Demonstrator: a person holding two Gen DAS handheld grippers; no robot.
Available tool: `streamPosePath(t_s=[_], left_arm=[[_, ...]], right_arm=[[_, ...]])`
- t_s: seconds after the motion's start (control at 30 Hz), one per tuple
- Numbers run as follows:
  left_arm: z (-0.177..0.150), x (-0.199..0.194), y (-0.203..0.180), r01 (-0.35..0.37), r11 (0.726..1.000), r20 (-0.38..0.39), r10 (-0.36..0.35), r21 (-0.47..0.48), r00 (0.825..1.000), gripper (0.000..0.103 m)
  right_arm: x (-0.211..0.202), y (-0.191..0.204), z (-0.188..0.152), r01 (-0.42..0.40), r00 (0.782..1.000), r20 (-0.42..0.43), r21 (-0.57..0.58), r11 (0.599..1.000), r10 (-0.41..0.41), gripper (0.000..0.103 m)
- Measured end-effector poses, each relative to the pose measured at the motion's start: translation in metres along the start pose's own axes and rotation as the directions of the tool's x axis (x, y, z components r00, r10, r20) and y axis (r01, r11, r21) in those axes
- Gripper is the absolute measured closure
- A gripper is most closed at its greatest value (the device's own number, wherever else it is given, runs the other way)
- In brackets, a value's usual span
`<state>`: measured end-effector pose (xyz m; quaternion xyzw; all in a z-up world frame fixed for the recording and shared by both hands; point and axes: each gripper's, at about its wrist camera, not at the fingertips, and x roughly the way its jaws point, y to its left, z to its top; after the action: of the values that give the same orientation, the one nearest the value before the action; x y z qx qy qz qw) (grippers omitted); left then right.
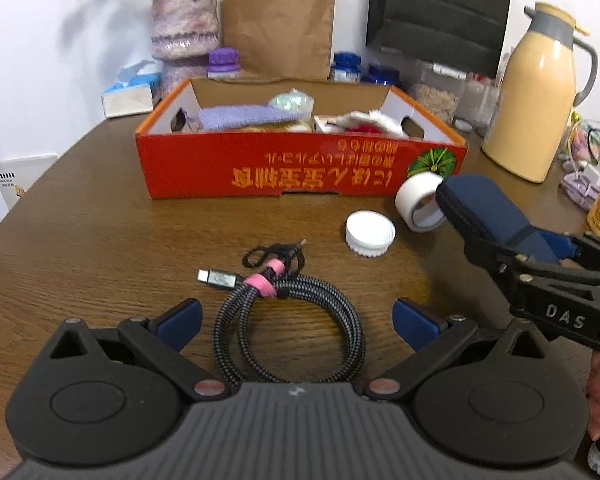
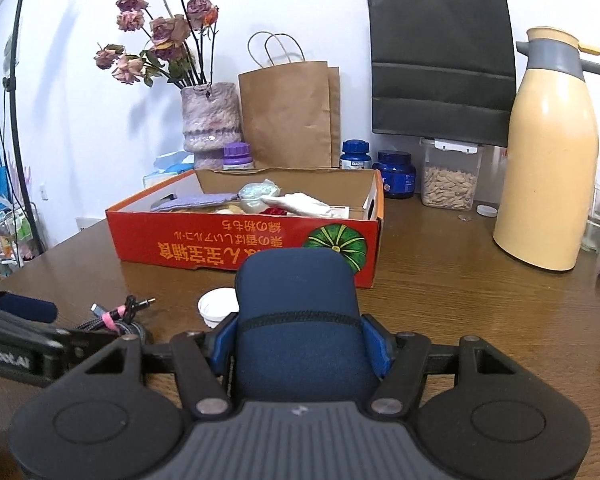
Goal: Flip cup upright
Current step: 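Grasp the black braided cable with the left tool while the right tool holds the case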
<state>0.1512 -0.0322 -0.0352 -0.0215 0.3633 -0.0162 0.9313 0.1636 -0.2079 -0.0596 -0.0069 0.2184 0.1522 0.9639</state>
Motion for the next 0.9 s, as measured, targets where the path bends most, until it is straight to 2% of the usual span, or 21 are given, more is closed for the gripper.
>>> streamPosePath(t_s=[0.2, 0.6, 0.9], left_arm=[[-0.001, 0.014, 0.0, -0.023, 1.0, -0.051, 0.023, 0.002, 0.998, 0.0], [-0.004, 0.027, -0.001, -0.062, 0.998, -0.09, 0.064, 0.021, 0.994, 0.0], [-0.007, 0.028, -0.002, -0.075, 0.997, -0.056, 0.076, 0.015, 0.996, 0.0]], right_arm=[[-0.001, 0.002, -0.001, -0.002, 1.0, 0.0, -0.003, 1.0, 0.002, 0.04], [-0.003, 0.001, -0.001, -0.009, 1.0, 0.001, -0.003, 1.0, 0.009, 0.04], [-0.003, 0.003, 0.0, -0.009, 1.0, 0.004, -0.005, 1.0, 0.009, 0.04]])
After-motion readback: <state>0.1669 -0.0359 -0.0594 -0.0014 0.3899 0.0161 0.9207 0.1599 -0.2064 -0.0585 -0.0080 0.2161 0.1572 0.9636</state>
